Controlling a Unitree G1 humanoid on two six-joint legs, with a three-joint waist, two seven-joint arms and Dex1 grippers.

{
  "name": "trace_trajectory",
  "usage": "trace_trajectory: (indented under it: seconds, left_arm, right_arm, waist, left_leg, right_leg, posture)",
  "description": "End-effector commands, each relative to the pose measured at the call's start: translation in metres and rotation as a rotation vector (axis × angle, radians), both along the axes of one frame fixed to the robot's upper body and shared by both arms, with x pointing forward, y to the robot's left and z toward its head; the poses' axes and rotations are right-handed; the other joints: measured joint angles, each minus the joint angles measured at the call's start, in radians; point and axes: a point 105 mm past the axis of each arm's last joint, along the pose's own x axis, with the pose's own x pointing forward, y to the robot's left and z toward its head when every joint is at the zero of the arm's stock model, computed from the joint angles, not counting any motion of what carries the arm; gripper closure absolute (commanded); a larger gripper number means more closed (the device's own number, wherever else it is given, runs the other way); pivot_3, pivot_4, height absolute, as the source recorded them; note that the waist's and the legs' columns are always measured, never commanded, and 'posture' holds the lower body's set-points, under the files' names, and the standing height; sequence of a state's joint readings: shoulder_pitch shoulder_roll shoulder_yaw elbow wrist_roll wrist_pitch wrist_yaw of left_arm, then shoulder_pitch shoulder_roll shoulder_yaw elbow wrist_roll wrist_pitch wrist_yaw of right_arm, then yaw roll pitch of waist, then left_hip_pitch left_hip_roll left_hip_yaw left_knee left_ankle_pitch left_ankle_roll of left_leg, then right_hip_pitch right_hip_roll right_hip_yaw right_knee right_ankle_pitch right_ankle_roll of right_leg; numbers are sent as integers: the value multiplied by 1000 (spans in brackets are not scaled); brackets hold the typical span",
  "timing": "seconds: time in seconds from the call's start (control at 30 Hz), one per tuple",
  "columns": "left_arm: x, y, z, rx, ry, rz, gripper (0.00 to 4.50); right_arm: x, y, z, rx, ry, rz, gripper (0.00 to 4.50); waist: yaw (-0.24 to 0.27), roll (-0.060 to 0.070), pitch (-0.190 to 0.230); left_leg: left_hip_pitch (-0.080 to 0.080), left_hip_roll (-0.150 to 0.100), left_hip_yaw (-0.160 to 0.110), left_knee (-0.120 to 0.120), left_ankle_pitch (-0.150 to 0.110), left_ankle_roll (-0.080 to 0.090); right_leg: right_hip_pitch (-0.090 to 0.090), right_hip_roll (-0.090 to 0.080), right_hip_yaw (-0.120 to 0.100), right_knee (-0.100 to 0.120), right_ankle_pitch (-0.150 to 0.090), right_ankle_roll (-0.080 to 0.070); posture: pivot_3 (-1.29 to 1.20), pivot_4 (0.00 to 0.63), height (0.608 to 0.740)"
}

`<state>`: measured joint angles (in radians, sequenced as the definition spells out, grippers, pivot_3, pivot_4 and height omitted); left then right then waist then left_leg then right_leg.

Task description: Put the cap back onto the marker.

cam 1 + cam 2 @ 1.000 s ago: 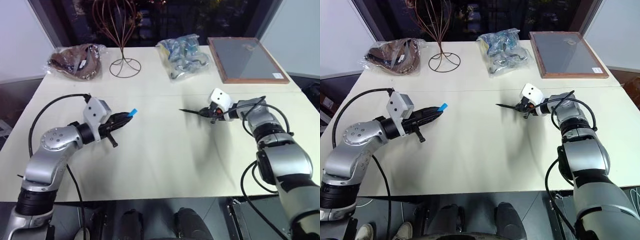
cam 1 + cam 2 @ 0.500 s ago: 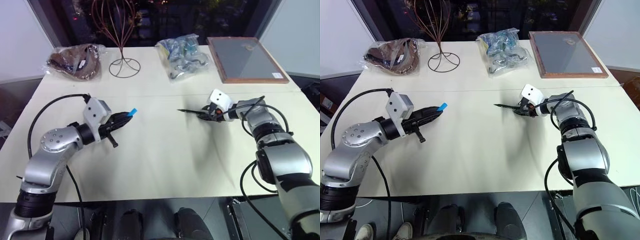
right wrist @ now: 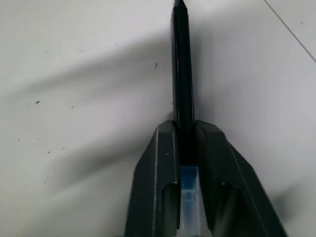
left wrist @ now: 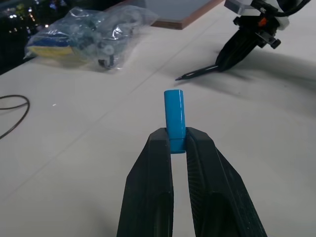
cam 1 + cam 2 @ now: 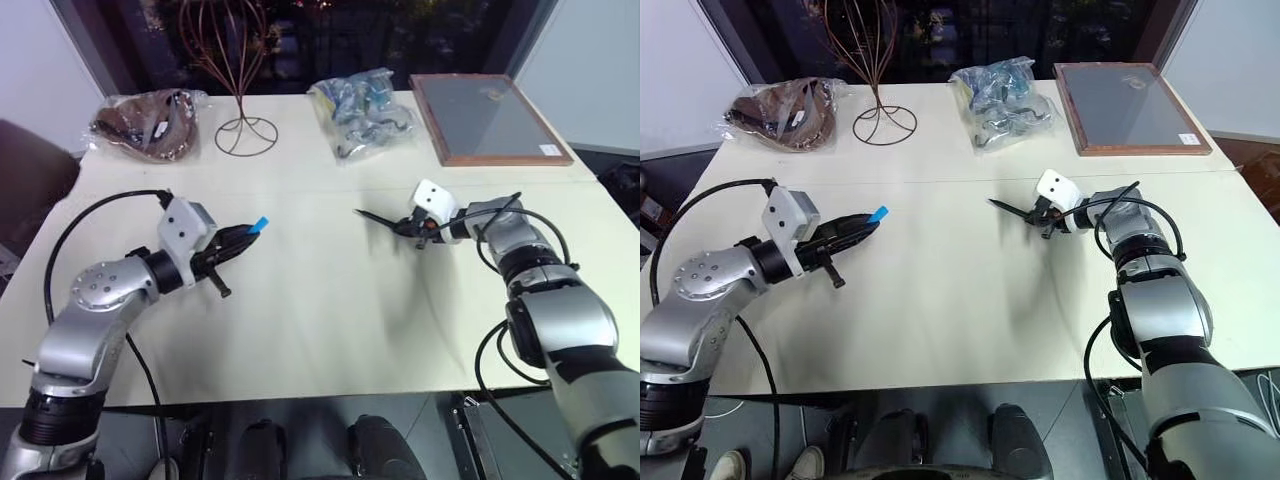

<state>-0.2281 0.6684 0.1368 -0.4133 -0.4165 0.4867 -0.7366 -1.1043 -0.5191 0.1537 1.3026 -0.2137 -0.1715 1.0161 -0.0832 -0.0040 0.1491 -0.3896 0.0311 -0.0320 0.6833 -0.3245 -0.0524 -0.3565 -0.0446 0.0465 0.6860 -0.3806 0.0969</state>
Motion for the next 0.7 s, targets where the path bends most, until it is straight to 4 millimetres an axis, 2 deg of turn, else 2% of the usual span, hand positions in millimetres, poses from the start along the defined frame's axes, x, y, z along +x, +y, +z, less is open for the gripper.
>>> trace_trajectory:
  seconds: [0.03, 0.23, 0.33, 0.43, 0.57, 0.7]
  left_arm:
    - [-4, 0, 14, -1, -51, 0, 4500]
    - [-2, -3, 15, -8, -51, -2, 4500]
    - [3, -5, 14, -15, -42, -17, 4500]
    - [7, -8, 11, -5, -29, -55, 4500]
    - [22, -16, 9, 43, -28, -153, 4500]
    - [37, -23, 2, 115, -38, -245, 4500]
  right_arm:
    - [-6, 1, -20, -24, 68, -11, 4072]
    - [-7, 1, -20, -4, 68, 0, 4072]
    - [-8, 5, -14, -7, 36, 49, 4072]
    - [-11, 11, -5, -8, 3, 132, 4072]
    - [-24, 17, 6, -108, -92, 326, 4072]
    - [-35, 21, 23, -114, -154, 396, 4072]
  waist:
    - [-2, 0, 0]
    - [-13, 0, 0]
    - [-13, 0, 0]
    - [-14, 0, 0]
    - [-13, 0, 0]
    - [-13, 1, 0]
  left_leg:
    - [0, 0, 0, 0, 0, 0]
    - [0, 0, 0, 0, 0, 0]
    - [0, 0, -1, 0, 0, 0]
    - [0, 0, 0, -1, 0, 0]
    - [0, 0, 0, -1, 0, 0]
    - [-1, -1, 0, -1, 0, 0]
  right_leg:
    - [0, 0, 0, 0, 0, 0]
    - [0, 0, 0, 0, 0, 0]
    - [0, 0, 0, 0, 0, 0]
    - [0, 1, 0, 0, 0, 0]
    - [0, 1, -1, 0, 0, 0]
    - [0, 1, -3, 0, 0, 0]
  posture:
    - [0, 150, 740]
    - [0, 150, 740]
    - [0, 150, 740]
    - [0, 150, 740]
    - [0, 150, 740]
    - [0, 150, 740]
